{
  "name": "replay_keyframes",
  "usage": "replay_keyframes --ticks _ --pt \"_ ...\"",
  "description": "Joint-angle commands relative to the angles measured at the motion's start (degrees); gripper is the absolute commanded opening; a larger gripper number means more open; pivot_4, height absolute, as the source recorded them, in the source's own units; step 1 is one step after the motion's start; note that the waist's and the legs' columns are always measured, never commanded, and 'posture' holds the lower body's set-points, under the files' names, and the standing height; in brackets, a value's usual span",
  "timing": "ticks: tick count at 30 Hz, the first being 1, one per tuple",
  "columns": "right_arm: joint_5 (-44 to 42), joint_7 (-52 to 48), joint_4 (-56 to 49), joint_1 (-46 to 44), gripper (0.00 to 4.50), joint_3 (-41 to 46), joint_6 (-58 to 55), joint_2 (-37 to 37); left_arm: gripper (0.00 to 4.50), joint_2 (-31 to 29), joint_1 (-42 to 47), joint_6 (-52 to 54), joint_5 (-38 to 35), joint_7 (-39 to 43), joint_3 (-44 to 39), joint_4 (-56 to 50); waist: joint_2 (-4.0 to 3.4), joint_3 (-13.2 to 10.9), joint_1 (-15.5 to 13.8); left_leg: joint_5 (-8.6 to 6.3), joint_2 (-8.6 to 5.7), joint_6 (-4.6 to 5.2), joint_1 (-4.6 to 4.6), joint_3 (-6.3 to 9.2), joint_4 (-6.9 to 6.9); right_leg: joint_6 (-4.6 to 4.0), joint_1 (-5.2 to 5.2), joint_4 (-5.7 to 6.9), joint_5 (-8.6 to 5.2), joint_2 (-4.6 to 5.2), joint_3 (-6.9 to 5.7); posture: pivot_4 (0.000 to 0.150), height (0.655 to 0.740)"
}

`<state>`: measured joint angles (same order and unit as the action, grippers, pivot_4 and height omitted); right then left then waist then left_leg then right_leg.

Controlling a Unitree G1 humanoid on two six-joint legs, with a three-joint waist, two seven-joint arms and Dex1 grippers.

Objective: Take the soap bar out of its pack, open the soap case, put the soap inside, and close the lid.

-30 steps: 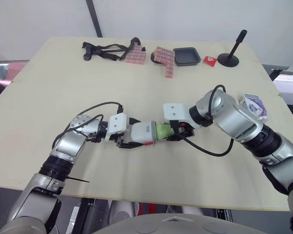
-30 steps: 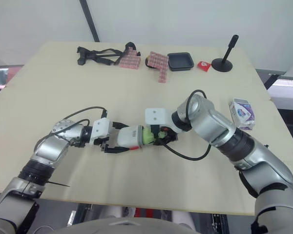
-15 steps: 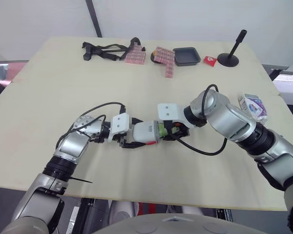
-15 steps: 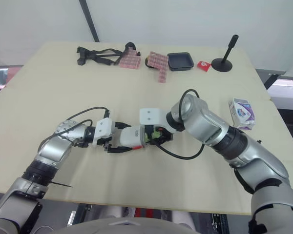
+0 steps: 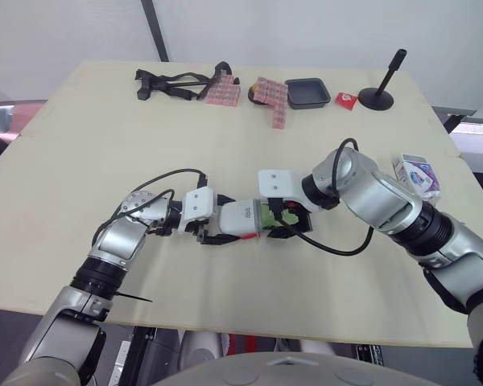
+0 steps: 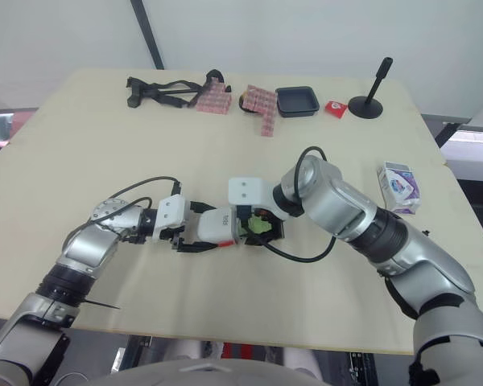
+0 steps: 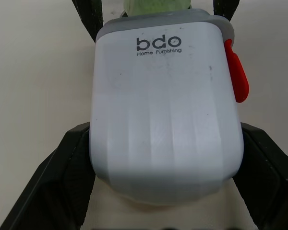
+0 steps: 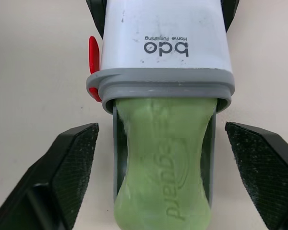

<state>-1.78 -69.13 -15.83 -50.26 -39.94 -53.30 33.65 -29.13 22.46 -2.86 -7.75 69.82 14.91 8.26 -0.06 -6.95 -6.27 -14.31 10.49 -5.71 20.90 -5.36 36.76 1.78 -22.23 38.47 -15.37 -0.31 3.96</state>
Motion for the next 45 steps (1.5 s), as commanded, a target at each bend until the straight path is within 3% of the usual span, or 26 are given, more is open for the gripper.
replay_keyframes --ticks 1,6,16,20,25,30,45 --pt "-1.1 0.2 -1.3 -1.2 4.49 2.0 0.6 0.1 3.45 -0.1 0.8 0.0 -0.5 -0.3 -0.3 -0.6 0.0 0.0 0.0 0.0 0.0 0.0 0.0 0.0 0.0 0.0 0.0 0.0 0.0 0.0 0.0 0.15 0.74" --pt "-2.9 0.4 -1.7 0.1 4.49 4.2 0.3 0.8 3.45 -0.2 0.6 -0.1 -0.3 0.1 0.0 -0.4 0.0 0.0 0.0 0.0 0.0 0.0 0.0 0.0 0.0 0.0 0.0 0.0 0.0 0.0 0.0 0.15 0.74" --pt "-16.0 0.6 -5.2 7.4 4.49 23.0 -4.5 5.6 3.45 -1.0 0.5 -0.3 0.1 1.2 0.0 0.4 0.0 0.0 -0.7 0.0 -0.01 0.0 0.03 -0.01 0.02 0.0 0.0 -0.01 0.0 0.0 0.02 0.15 0.74" --pt "-15.6 1.1 -3.5 12.0 3.36 26.0 -0.7 11.4 3.45 -1.1 0.9 -0.4 0.1 1.5 0.0 1.0 0.01 0.0 -1.4 0.0 -0.01 0.0 0.06 -0.01 0.03 0.0 0.02 -0.05 0.0 0.0 0.04 0.15 0.74" --pt "-9.5 1.0 1.3 18.3 1.71 22.5 8.3 20.6 3.45 -0.9 1.3 -0.6 0.1 1.6 0.1 1.5 0.01 0.0 -1.6 -0.01 -0.01 0.0 0.3 -0.01 0.03 0.0 0.06 -0.11 0.0 -0.01 0.08 0.15 0.74" --pt "-6.5 1.2 3.5 20.4 0.04 19.0 12.5 20.7 3.45 -0.9 1.3 -0.6 0.0 1.8 0.1 1.5 -0.02 0.0 -0.8 -0.01 0.03 0.0 0.31 -0.01 0.02 0.0 0.05 -0.09 0.0 -0.07 0.11 0.15 0.74" --pt "-0.5 0.9 4.3 18.9 0.01 12.1 16.5 14.5 3.45 -1.3 0.6 0.0 -0.1 1.6 -0.1 0.8 -0.02 0.0 0.2 0.0 0.05 -0.01 0.27 -0.01 0.03 0.0 0.06 -0.04 0.0 -0.07 0.1 0.15 0.74"
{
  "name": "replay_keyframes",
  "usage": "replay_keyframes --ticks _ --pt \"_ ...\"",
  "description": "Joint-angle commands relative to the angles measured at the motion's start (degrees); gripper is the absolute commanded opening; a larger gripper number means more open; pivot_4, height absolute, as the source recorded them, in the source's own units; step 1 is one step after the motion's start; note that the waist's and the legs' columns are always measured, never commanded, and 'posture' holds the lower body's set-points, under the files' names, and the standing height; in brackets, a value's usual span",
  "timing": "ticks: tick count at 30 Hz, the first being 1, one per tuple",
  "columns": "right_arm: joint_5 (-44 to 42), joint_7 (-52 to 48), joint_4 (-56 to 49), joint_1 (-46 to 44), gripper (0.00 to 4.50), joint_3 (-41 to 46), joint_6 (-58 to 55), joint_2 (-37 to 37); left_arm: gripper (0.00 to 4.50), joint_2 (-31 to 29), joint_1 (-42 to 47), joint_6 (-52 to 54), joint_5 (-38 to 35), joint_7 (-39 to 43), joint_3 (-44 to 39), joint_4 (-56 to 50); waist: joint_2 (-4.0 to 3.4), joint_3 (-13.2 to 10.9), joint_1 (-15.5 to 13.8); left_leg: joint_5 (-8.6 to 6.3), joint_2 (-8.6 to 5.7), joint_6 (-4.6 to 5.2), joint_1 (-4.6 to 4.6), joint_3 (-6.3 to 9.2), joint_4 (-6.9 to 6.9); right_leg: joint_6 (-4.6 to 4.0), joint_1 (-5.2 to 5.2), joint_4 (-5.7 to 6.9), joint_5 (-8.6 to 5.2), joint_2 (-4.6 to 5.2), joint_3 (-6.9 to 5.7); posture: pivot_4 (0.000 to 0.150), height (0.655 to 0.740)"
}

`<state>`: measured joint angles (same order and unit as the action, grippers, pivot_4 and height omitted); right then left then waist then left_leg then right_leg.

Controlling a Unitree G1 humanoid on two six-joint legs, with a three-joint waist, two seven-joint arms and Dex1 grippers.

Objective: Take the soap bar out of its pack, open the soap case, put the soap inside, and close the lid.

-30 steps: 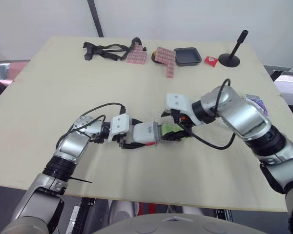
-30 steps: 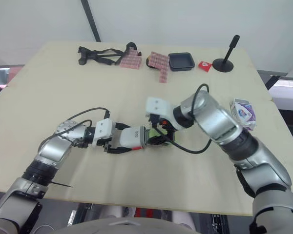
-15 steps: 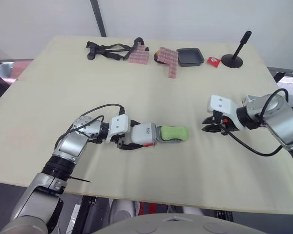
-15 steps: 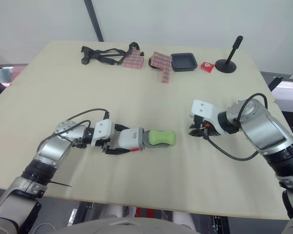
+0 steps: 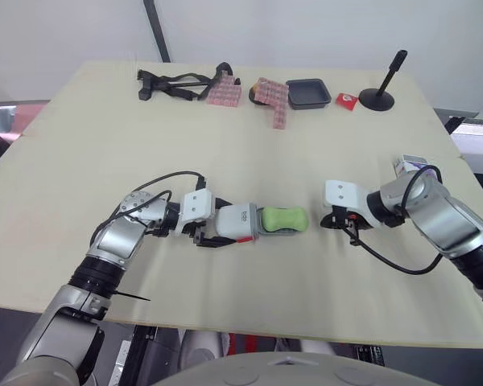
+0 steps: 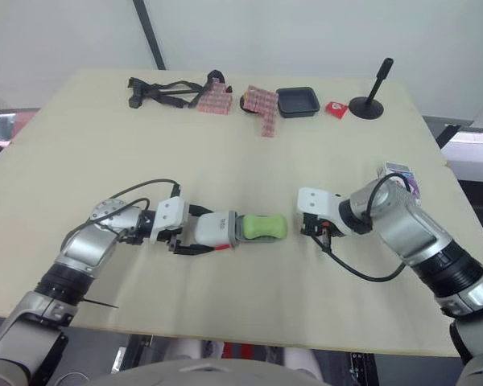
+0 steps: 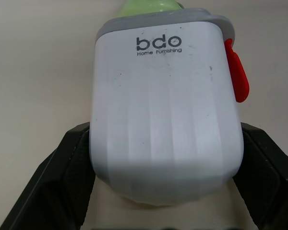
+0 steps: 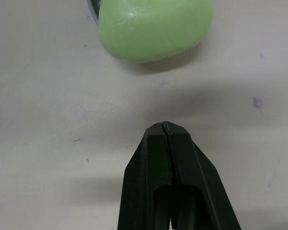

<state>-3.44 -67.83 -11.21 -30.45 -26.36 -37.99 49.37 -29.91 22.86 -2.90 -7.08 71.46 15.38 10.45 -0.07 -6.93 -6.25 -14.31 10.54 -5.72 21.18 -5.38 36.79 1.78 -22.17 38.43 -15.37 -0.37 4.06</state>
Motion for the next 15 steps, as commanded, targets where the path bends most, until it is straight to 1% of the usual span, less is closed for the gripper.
replay_keyframes --ticks 1,8,15 --pt "1.5 -0.4 -0.2 -1.1 0.01 -1.7 1.4 -1.5 3.45 -0.5 0.2 0.0 -0.8 -0.1 -0.6 -1.5 0.0 0.0 0.3 0.0 0.0 0.0 -0.01 0.0 0.0 0.0 0.0 0.01 0.0 0.0 0.0 0.15 0.74" --pt "1.9 -1.1 -1.6 -3.0 0.01 -2.3 0.1 -4.8 3.45 -0.5 -0.1 0.3 -0.8 -0.3 -0.6 -1.7 -0.01 0.0 0.3 0.01 0.0 0.0 -0.01 0.0 0.0 0.0 0.0 0.03 0.0 -0.01 0.0 0.15 0.74" --pt "1.9 -1.7 -3.1 -4.0 0.01 -3.1 -1.1 -6.2 3.45 -0.5 -0.1 0.5 -0.8 -0.5 -0.6 -1.7 -0.01 0.0 0.0 0.01 0.0 0.0 -0.01 0.0 0.0 0.0 0.0 0.02 0.0 0.0 -0.01 0.15 0.74"
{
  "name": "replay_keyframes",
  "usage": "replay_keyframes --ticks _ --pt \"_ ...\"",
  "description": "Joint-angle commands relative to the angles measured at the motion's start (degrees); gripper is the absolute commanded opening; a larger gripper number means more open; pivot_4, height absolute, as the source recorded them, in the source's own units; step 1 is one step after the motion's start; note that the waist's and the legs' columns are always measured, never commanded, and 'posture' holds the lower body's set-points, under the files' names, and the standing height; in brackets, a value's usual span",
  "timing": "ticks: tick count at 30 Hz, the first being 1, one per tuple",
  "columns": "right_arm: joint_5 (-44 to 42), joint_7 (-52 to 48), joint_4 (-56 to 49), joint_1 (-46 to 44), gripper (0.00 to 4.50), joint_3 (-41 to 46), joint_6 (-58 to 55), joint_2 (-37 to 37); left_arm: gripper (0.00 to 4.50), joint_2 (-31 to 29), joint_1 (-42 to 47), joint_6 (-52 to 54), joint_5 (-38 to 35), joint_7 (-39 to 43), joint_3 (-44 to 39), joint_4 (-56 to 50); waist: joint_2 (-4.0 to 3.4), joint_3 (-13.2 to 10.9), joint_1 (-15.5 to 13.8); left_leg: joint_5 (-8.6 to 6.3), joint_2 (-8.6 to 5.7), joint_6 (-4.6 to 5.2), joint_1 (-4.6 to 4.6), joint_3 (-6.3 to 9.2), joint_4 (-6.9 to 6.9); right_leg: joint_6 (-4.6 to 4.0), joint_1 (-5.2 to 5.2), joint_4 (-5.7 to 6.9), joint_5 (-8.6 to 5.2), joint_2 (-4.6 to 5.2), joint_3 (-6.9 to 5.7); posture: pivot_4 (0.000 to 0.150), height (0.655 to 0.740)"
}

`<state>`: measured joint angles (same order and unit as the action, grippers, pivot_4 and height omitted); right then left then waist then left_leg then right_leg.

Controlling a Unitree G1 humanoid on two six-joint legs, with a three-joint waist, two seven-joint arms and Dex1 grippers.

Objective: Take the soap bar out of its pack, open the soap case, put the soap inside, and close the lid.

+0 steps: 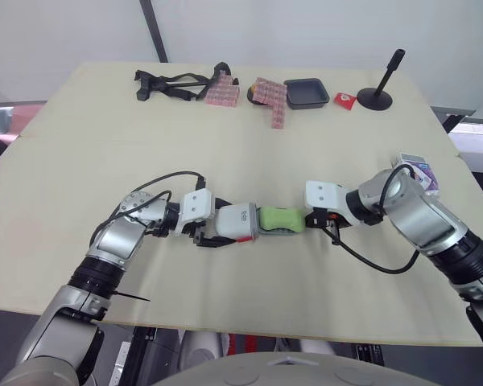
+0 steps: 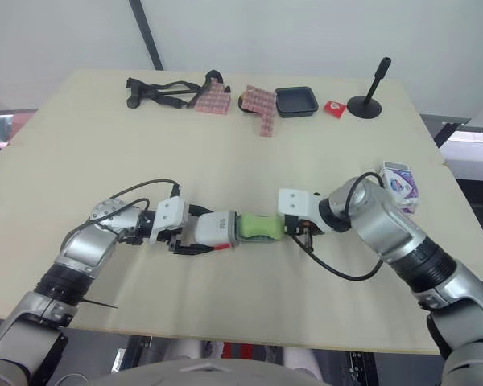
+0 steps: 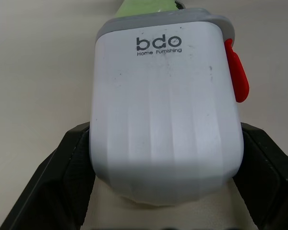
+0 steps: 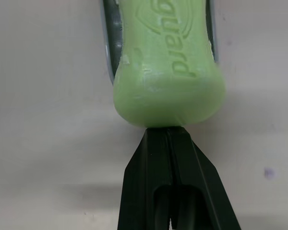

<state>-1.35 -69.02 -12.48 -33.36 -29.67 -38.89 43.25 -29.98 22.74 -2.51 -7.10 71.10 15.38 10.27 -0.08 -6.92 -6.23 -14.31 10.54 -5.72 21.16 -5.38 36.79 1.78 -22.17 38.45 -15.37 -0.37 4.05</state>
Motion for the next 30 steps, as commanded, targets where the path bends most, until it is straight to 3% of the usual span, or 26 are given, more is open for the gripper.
replay_keyframes --ticks 1,30 --pt "-0.1 -0.6 -1.8 -1.3 0.01 0.1 -0.2 -0.2 3.45 -0.4 0.0 0.1 -0.8 -0.2 -0.5 -1.6 0.0 0.0 0.0 0.0 0.0 0.0 -0.01 0.0 0.0 0.0 0.0 0.0 0.0 0.0 0.0 0.15 0.74" --pt "0.7 0.7 2.3 -3.9 0.01 0.0 3.6 -5.1 3.45 -0.3 0.0 0.2 -0.8 -0.4 -0.5 -1.2 0.0 0.0 0.0 0.0 -0.01 0.0 -0.02 -0.01 0.0 0.0 0.0 0.01 0.0 0.01 0.0 0.15 0.74"
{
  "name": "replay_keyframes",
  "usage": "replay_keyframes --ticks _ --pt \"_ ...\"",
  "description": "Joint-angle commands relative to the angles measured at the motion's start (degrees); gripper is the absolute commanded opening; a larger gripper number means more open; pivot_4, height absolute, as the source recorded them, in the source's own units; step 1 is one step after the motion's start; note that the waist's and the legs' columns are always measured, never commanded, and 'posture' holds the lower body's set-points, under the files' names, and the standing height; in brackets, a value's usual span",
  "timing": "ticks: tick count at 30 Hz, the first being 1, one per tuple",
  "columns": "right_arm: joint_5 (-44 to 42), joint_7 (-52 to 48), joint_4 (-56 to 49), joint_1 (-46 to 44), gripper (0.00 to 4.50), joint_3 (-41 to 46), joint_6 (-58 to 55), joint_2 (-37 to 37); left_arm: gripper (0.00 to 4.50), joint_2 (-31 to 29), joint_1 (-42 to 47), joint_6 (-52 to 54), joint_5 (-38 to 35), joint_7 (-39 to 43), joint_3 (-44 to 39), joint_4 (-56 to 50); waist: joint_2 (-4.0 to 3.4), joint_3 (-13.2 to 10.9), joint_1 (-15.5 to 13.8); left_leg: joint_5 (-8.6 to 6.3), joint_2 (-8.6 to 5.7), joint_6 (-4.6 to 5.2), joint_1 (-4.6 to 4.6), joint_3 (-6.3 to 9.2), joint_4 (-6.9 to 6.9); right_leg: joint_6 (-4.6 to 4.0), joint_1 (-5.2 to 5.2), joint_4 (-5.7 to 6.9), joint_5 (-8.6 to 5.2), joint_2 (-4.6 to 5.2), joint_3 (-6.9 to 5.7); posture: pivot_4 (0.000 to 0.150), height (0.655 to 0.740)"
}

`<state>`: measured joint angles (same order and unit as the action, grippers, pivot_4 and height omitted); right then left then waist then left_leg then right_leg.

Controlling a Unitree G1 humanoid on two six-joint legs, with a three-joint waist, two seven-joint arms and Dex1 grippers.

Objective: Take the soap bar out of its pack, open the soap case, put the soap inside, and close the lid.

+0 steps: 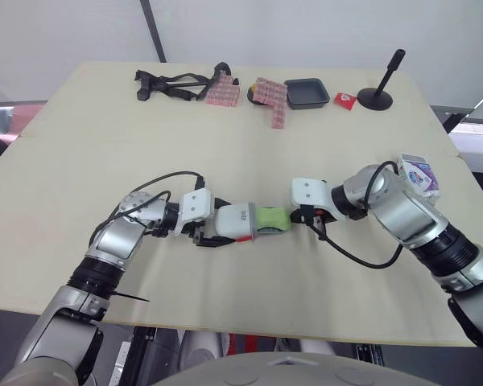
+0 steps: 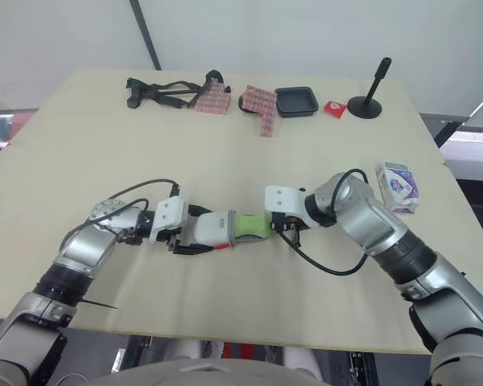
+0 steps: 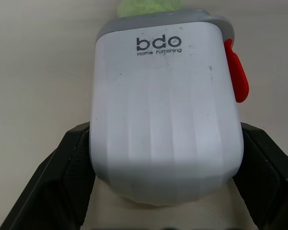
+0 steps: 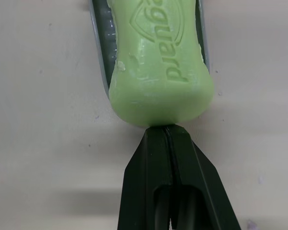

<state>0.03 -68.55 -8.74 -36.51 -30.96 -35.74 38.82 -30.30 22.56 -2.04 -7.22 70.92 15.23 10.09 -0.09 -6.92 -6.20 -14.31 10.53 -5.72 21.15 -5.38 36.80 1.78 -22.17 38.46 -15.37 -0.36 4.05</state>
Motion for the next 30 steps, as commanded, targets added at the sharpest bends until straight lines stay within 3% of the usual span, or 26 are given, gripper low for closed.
replay_keyframes --ticks 1,22,30 --pt "-0.7 0.3 -1.4 -0.6 0.01 1.3 0.3 -0.9 3.45 0.1 0.2 -0.3 -0.7 -0.2 -0.3 -0.9 0.0 0.0 0.0 0.0 0.0 0.0 0.0 0.0 0.0 0.0 0.0 0.0 0.0 0.0 0.0 0.15 0.74" --pt "-2.5 0.7 -1.7 -2.3 0.01 2.0 -0.4 -4.2 3.45 0.8 -0.1 -0.4 -0.7 -0.8 -0.4 -1.1 0.0 0.0 -0.1 0.0 -0.01 0.0 -0.14 0.0 0.01 0.0 -0.01 0.01 0.0 0.01 -0.01 0.15 0.74" --pt "-9.9 1.6 -5.1 4.3 0.01 12.0 -4.4 -1.4 3.45 2.1 -1.4 -0.7 -4.1 -0.8 -1.9 -3.8 0.0 0.0 -0.7 0.0 -0.03 0.01 -0.04 0.0 0.01 0.0 -0.01 -0.03 0.0 0.03 -0.01 0.15 0.74"
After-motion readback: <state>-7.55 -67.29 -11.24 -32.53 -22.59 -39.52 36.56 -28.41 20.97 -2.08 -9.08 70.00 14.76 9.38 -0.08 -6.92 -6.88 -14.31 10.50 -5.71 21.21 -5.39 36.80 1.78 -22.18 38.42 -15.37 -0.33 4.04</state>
